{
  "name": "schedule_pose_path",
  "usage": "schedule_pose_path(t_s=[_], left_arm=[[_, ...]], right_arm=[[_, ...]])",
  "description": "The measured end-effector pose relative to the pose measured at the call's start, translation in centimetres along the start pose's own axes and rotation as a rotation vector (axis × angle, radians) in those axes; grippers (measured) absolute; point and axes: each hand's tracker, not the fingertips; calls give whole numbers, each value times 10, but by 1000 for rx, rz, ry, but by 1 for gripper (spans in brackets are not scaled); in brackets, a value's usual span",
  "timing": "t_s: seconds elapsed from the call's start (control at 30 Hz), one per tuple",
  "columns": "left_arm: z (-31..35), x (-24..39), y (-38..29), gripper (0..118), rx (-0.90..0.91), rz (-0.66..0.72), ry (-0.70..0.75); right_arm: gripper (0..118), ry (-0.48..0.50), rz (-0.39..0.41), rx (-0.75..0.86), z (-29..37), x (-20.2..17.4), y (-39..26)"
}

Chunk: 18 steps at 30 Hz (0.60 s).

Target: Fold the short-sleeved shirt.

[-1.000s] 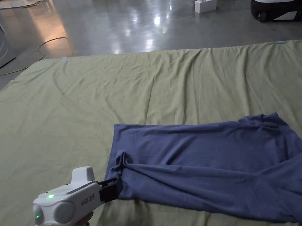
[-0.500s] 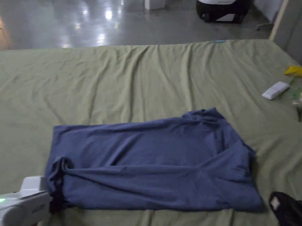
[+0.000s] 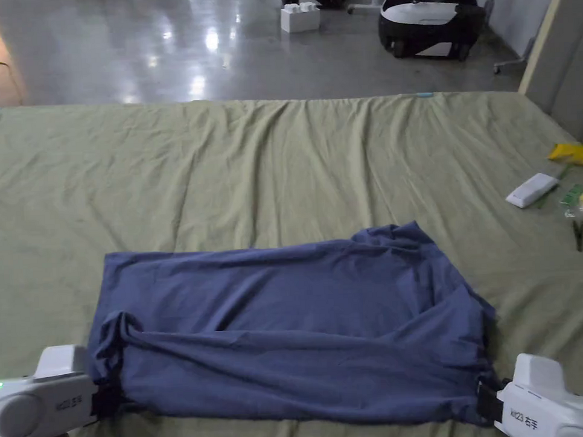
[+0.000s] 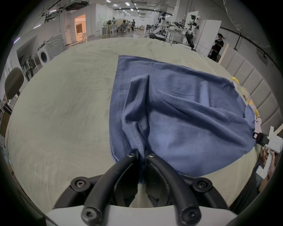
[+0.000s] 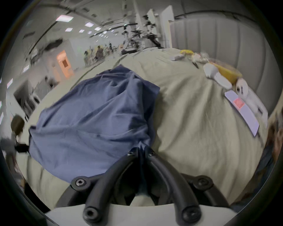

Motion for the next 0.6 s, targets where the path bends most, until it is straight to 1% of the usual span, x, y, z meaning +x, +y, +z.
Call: schedule_pose_path(t_s=[0.03,0.07,0.1,0.13,0.17,0.2,0.23,0.33,0.47,0.53,0.6], left_arm=[[11,-5,4,7,5,65,-35],[14,-21,7,6,45,134,-74],[28,-27,7,5,75,172,-108],[43,-30,5,5,132,152,-93],[58,-33,4,5,155,129,-89],[69,-35,1,5,154,116,-91],[82,-37,-3,5,166,109,-98],[105,-44,-26,5,184,131,-125],[122,-43,-69,5,141,101,-128],[121,-44,-89,5,111,116,-152],[105,-52,-105,5,82,103,-141]], right_arm=[[6,-22,68,-13,7,-7,4],[6,-40,84,30,16,-11,8],[5,-49,69,64,25,-11,12],[5,-56,35,69,34,-11,17],[5,-60,-38,96,45,-10,19],[5,-59,-76,97,52,-9,21],[5,-45,-88,97,60,-8,22],[5,-62,-53,116,84,-7,15],[5,-52,-67,93,108,3,-14],[5,-67,-32,57,111,4,-30],[5,-64,-25,34,108,4,-46]])
